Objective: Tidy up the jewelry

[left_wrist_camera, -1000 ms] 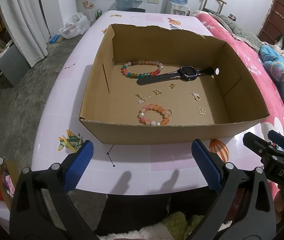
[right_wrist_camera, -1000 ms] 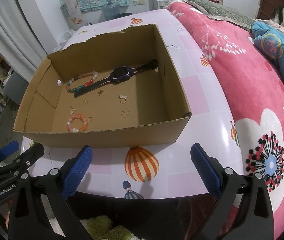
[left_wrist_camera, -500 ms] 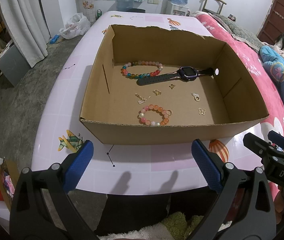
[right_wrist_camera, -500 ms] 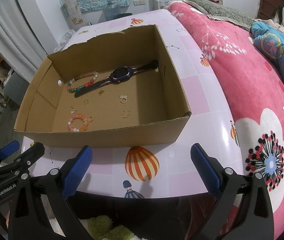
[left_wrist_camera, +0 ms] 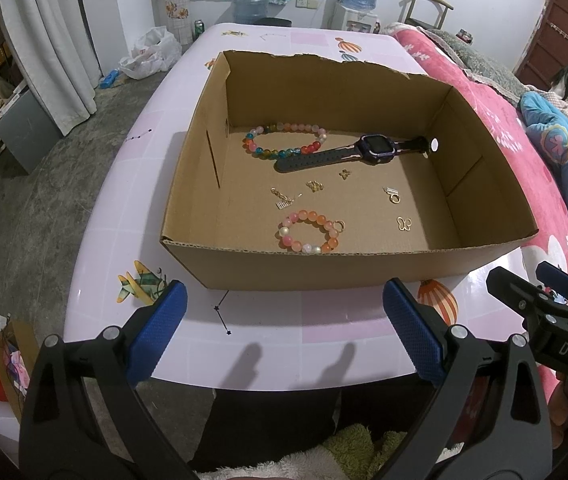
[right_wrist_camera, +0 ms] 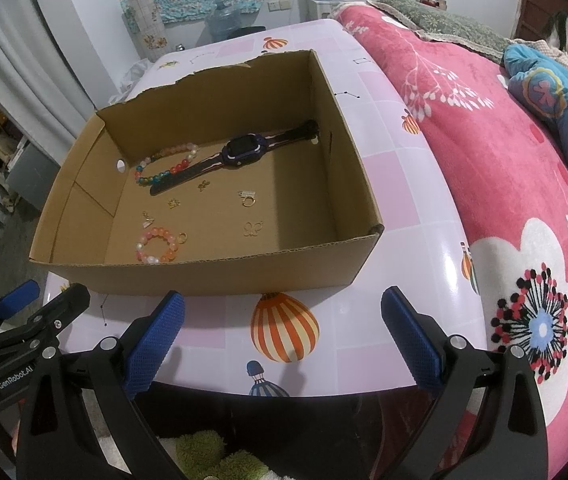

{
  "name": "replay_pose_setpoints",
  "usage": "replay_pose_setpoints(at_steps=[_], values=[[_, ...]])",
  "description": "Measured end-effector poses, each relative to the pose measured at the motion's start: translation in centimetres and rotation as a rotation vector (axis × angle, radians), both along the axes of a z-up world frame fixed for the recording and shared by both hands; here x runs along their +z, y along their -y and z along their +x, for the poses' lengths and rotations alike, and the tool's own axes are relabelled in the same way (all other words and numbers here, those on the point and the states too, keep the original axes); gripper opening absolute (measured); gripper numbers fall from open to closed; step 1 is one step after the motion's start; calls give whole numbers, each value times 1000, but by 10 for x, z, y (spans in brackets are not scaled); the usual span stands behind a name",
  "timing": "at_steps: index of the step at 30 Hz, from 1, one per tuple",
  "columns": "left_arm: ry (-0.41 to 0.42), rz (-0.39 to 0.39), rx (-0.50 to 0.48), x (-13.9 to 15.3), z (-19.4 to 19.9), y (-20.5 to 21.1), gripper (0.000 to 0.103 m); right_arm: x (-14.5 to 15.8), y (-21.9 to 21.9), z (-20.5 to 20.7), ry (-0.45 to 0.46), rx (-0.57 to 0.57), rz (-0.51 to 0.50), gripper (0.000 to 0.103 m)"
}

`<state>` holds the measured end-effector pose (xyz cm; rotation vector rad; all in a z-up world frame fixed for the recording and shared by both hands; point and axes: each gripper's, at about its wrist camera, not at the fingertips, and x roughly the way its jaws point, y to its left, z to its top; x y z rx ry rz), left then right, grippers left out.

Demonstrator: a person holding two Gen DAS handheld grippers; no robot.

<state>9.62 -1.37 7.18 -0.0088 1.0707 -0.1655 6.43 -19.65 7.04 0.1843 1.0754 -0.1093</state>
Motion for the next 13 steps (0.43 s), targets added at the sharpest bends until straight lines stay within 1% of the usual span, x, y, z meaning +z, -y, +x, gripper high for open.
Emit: replay_pose_setpoints(at_steps=[13], values=[[3,4,5,2,0,1,95,0,0,0,0,-2,2,96]])
